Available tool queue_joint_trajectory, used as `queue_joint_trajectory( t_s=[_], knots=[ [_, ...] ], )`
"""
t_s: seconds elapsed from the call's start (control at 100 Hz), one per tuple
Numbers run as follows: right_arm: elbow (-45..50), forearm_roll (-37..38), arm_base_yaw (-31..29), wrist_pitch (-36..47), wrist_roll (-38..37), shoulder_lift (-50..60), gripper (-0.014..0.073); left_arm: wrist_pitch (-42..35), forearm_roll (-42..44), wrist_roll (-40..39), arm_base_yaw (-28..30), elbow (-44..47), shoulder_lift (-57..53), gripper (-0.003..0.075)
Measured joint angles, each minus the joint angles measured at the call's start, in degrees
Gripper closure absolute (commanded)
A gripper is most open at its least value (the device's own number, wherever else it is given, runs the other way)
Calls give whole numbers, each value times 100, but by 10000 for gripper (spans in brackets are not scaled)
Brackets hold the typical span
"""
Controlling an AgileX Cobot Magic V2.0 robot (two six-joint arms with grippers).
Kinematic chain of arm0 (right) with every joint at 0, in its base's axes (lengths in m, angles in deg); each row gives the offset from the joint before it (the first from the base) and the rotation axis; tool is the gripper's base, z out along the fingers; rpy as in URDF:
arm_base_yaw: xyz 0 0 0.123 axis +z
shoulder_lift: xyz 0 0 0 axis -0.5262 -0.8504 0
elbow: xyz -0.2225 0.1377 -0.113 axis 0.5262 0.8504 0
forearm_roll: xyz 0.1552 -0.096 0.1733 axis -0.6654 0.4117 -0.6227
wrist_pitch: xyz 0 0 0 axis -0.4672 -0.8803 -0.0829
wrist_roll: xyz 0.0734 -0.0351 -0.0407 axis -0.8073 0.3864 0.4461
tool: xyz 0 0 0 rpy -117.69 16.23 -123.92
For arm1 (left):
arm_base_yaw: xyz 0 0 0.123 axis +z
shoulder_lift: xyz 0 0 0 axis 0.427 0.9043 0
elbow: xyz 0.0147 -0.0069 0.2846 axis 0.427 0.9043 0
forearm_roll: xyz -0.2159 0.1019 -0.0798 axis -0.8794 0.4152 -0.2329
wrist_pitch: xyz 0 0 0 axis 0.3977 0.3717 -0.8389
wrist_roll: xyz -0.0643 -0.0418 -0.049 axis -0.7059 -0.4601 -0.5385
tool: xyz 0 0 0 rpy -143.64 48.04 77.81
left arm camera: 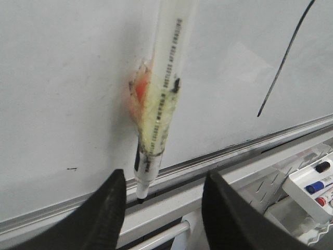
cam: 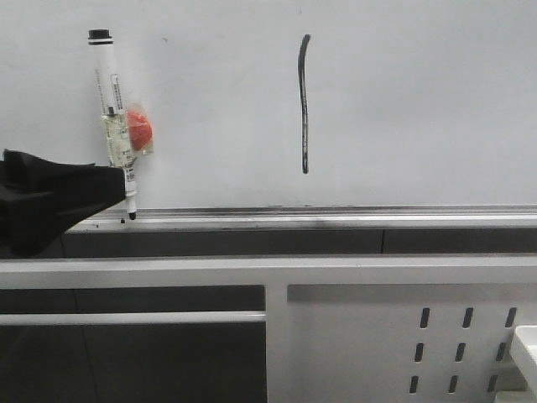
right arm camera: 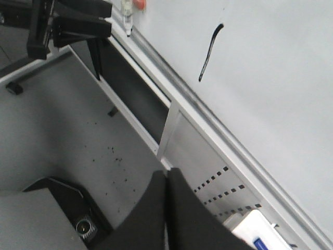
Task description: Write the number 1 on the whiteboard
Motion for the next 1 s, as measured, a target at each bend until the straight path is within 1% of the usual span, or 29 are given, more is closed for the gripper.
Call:
queue_joint_trajectory(
  t_s=[0.14, 0.23, 0.29, 0.34, 0.41, 0.48, 0.53, 0.55, 0.62, 0.73, 0.86, 1.0],
  knots=[
    [347, 186, 0, 367, 0, 644, 663, 0, 61, 166, 0, 263, -184, 405],
    [824, 365, 0, 630, -75, 1219, 663, 0, 73, 235, 0, 436, -206, 410],
    [1269, 453, 0, 848, -254, 1605, 663, 0, 94, 235, 0, 548, -220, 435],
    [1655, 482, 0, 1059, -457, 1967, 663, 0, 102, 235, 0, 627, -233, 473],
    [2229, 491, 0, 1379, -755, 2512, 663, 0, 145, 244, 0, 725, -240, 549],
    [2808, 504, 0, 1658, -938, 3049, 663, 0, 179, 244, 0, 801, -240, 643],
    [3203, 532, 0, 1778, -994, 3438, 663, 0, 221, 257, 0, 837, -240, 725],
    [3369, 539, 0, 1808, -1005, 3529, 663, 0, 244, 257, 0, 847, -240, 743],
    [3854, 571, 0, 1927, -1026, 3932, 663, 0, 322, 270, 0, 863, -240, 740],
    [4261, 584, 0, 2487, -1037, 4376, 663, 0, 526, 303, 0, 863, -240, 740],
    [4341, 608, 0, 2854, -1051, 4556, 663, 0, 915, 314, 0, 838, -286, 740],
    [4341, 621, 0, 2881, -1051, 4559, 663, 10, 1334, 314, 0, 615, -619, 740]
  ],
)
